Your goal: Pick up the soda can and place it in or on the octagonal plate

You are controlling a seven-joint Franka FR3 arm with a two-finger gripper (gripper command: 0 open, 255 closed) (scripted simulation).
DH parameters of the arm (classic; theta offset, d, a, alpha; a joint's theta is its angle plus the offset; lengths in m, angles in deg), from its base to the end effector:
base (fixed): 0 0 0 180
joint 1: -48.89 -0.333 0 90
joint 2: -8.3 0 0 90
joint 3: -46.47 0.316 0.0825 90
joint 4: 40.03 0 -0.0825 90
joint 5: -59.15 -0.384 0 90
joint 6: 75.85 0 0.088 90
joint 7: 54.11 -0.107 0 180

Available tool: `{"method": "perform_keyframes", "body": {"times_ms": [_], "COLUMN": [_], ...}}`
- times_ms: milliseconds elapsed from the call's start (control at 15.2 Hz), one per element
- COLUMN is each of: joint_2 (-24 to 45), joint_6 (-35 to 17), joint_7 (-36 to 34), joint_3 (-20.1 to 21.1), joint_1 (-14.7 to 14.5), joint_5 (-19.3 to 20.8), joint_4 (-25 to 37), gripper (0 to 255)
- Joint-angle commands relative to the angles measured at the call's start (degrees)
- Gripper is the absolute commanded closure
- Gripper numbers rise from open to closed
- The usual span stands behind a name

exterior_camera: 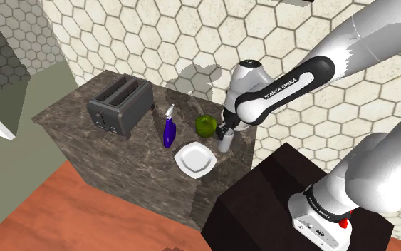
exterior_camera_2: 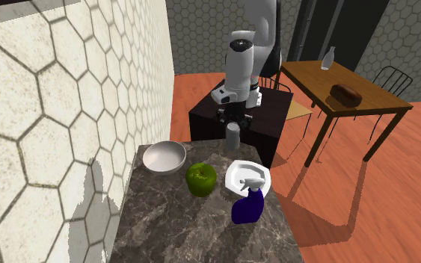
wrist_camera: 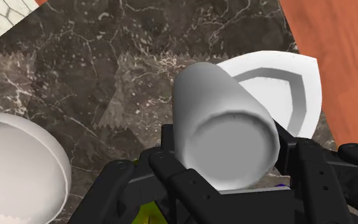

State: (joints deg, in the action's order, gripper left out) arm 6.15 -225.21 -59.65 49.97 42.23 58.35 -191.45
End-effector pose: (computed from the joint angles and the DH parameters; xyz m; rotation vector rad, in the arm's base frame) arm 0.4193 0.0746 0.2571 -3.1348 -0.1075 -0.0013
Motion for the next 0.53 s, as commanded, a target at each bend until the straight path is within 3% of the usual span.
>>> {"method": "perform_keyframes", "body": {"times_ms": [0,462], "joint_2": [2.1,10.1], "joint_6": [1.0,5.8], "joint_7": [-2.9,-12.0], "joint_3": [1.4,4.7], "joint_1": [-1.2,-5.5], "joint_5": [0.2,2.2], "joint_4": [3.1,15.9], "gripper": [255,255]}}
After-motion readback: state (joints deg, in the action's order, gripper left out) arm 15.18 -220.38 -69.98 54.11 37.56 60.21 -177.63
